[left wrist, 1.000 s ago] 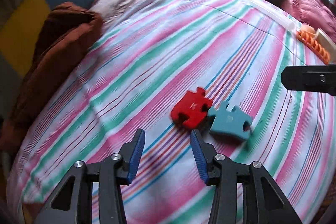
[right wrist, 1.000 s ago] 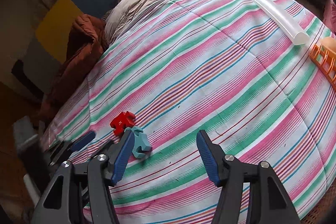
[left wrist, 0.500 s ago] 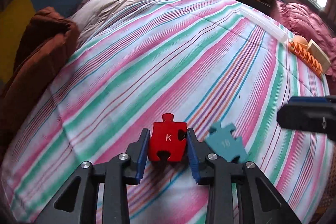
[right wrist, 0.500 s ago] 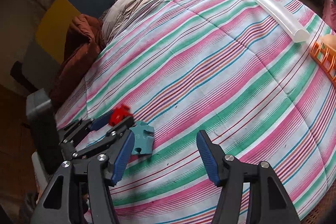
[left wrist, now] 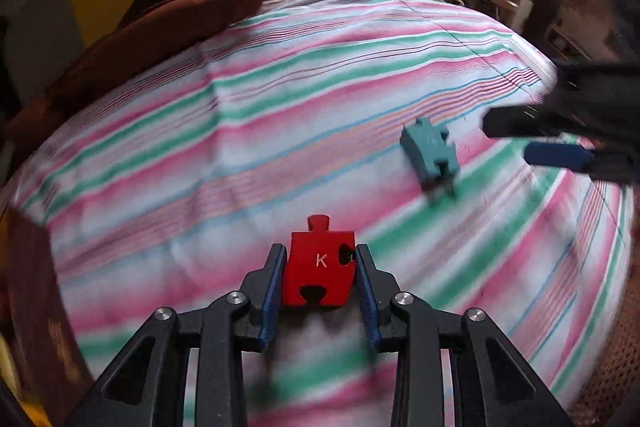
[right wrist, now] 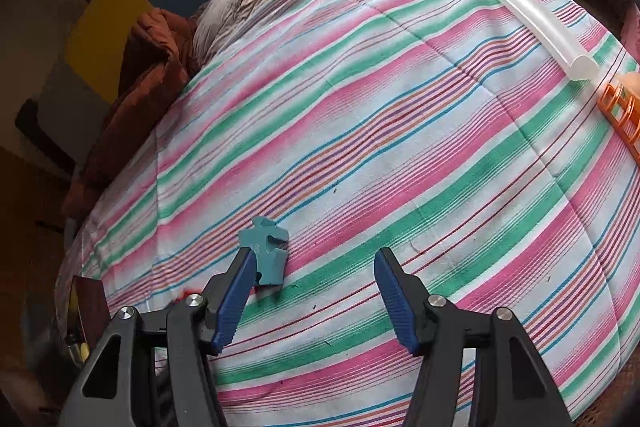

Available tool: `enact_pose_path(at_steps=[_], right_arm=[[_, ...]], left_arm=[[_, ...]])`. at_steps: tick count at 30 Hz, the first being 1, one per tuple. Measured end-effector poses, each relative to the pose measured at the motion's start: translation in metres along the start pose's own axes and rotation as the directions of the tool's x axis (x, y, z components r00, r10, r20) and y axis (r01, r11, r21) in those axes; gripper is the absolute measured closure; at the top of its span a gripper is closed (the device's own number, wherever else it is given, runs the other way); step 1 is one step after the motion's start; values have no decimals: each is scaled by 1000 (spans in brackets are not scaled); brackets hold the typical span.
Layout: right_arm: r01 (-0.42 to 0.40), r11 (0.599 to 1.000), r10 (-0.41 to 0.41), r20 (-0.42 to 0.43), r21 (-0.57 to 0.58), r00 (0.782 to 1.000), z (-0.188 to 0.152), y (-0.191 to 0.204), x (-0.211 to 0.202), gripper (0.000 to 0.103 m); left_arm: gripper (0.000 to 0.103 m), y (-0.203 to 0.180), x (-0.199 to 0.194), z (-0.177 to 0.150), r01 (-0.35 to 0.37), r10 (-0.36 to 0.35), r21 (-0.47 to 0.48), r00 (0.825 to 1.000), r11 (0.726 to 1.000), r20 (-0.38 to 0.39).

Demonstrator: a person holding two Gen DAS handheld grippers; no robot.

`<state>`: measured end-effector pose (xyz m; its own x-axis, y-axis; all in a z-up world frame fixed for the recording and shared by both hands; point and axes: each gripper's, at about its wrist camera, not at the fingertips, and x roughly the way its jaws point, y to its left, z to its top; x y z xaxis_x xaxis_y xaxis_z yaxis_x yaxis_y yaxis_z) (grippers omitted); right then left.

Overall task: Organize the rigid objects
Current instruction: 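Grasp the red K puzzle piece with left tool while right tool grasps teal piece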

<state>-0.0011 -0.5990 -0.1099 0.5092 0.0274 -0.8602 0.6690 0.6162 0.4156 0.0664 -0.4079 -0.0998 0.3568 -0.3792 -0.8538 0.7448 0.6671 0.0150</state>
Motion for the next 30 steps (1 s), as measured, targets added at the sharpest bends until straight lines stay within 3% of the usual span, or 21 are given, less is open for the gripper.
enact_pose_path(at_steps=[5, 14, 17, 22, 27, 30], right_arm=[[63, 997, -65, -46, -33, 997, -3, 2, 17, 41], [183, 962, -186, 1, -201, 982, -13, 27, 27, 39], [169, 967, -171, 3, -193, 985, -13, 26, 25, 39], [39, 993, -39, 2, -109, 999, -12, 20, 17, 39], [12, 993, -11, 14, -120, 1000, -13, 30, 18, 39], [47, 990, -44, 29, -135, 999, -8, 44, 23, 39]], left_arm=[[70, -10, -26, -49, -44, 44, -2, 996, 999, 73], [70, -9, -39, -78, -61, 59, 8, 985, 998, 164], [70, -7, -39, -79, -44, 44, -3, 984, 999, 170], [70, -6, -37, -79, -32, 34, -14, 982, 999, 185], [70, -4, -38, -81, -15, 20, -25, 980, 1000, 196], [70, -6, -40, -82, -12, 17, -27, 980, 1000, 199]])
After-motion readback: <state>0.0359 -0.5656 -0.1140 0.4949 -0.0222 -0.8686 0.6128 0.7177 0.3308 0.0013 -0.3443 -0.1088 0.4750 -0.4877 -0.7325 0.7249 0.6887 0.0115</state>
